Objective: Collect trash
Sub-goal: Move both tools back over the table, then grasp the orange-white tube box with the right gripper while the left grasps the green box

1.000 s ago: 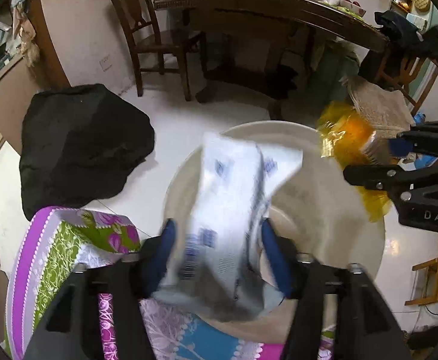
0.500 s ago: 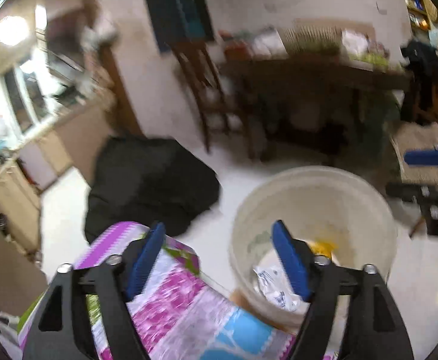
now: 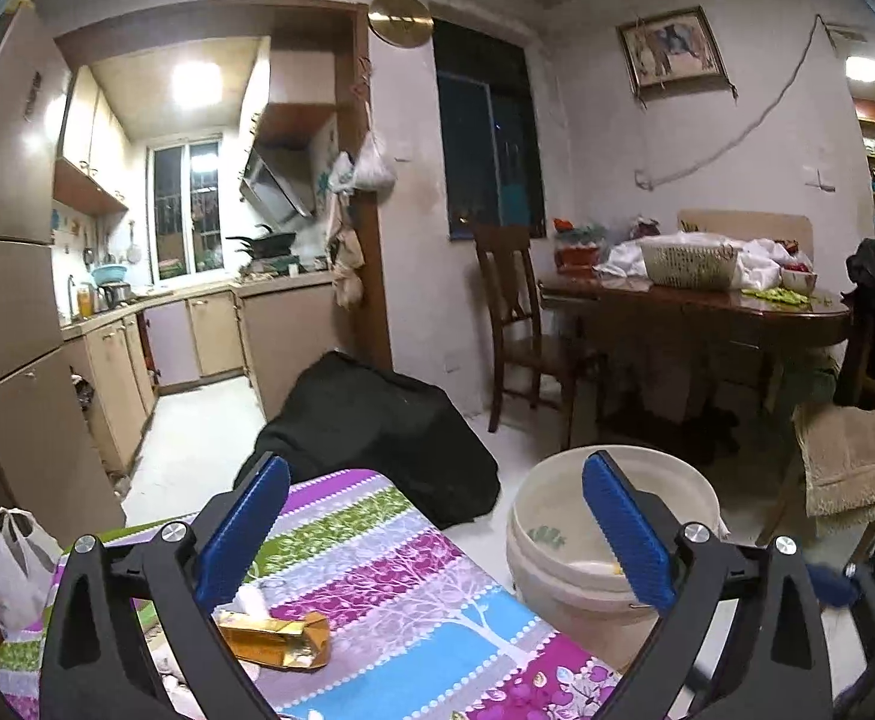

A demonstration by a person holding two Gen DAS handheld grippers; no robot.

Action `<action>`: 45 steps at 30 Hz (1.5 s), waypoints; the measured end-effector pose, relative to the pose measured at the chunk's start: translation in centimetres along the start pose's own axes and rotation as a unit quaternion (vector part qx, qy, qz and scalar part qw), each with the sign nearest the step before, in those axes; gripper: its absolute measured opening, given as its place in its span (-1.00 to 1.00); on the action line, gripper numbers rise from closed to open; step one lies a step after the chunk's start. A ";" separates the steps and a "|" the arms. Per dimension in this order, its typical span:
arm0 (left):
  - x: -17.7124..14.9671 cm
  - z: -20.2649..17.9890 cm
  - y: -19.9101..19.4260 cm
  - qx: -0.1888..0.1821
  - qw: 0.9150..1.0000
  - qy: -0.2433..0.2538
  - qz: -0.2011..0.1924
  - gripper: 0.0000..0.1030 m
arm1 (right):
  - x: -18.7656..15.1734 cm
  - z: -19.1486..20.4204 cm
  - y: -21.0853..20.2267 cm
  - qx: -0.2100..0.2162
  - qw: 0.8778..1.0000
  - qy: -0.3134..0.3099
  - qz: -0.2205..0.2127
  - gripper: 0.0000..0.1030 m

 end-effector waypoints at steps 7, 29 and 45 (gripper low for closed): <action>1.1 0.9 -2.1 0.021 1.000 0.003 -0.023 0.89 | -0.8 1.9 -0.6 0.000 1.000 -0.029 -0.003 0.61; -4.4 2.8 -1.4 -0.017 0.998 -0.004 0.053 0.90 | -4.4 0.9 2.4 0.080 0.990 0.079 0.087 0.89; -27.2 24.6 -13.0 0.159 0.949 -0.125 0.240 0.90 | -11.5 6.5 4.1 0.163 0.965 0.098 0.183 0.70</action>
Point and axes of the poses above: each gripper's, at about its wrist camera, not at the fingertips, and y roughly the way its jaws point, z to its left, x to its top, the point moved 7 cm from there along y, roughly the way its jaws point, and after that the axes turned 4 degrees about y, right-handed, at the moved point
